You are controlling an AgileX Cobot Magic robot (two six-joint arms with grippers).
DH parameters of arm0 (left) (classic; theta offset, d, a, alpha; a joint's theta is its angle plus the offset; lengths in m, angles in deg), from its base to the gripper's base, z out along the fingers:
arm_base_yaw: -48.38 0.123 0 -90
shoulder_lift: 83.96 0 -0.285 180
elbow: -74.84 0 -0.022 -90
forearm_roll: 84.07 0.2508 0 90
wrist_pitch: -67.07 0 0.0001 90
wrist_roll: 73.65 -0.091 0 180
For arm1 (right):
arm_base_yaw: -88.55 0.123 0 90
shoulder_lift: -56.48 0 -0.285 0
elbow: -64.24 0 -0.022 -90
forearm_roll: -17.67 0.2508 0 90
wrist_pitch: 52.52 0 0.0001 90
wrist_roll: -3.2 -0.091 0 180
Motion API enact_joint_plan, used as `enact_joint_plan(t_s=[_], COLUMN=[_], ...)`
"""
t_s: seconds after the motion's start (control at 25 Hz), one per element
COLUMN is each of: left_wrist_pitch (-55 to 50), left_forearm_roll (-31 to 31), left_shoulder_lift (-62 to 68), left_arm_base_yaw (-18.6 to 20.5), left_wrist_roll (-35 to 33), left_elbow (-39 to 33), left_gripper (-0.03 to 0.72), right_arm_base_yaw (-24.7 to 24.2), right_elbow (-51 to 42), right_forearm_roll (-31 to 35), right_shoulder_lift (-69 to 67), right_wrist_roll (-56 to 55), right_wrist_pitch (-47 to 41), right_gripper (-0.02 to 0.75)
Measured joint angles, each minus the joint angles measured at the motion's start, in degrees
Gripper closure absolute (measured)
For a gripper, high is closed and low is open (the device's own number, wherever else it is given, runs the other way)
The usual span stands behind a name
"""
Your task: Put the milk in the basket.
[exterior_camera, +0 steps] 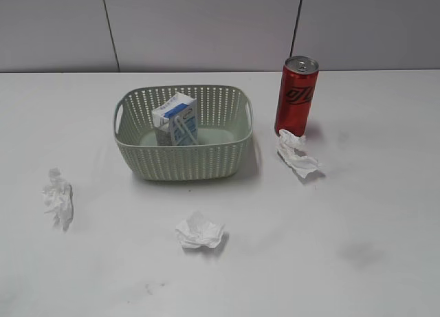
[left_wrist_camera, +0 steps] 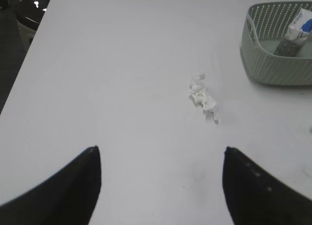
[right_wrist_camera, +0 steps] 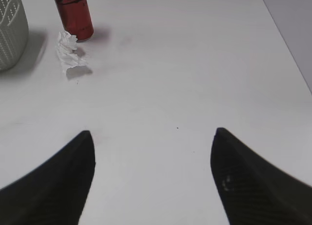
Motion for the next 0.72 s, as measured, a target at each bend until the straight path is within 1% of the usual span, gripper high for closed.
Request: enact_joint_plan(t_s=[0.24, 0.52, 0.72], left_wrist_pitch=[2.60, 6.74, 7.46], left_forearm_roll=[-0.23, -0.64, -0.77], left_shoulder_lift=[-8.74, -8.96, -8.96], left_arm_base_yaw=[0.00, 0.00, 0.00], left_wrist_roll=[0.65, 0.77, 0.83], left_elbow=[-5.40, -11.58, -12.03], left_gripper=[0.096, 0.100, 0.101], right_arm_base_yaw=[0.00, 0.00, 0.00], right_elbow=[0.00, 0.00, 0.00], right_forearm_roll=[0.00, 0.00, 0.00], right_shoulder_lift=[0.00, 0.00, 0.00], right_wrist_roll=[0.00, 0.00, 0.00], right_wrist_pitch=[0.00, 0.00, 0.00], right_gripper=[0.150, 0.150, 0.150])
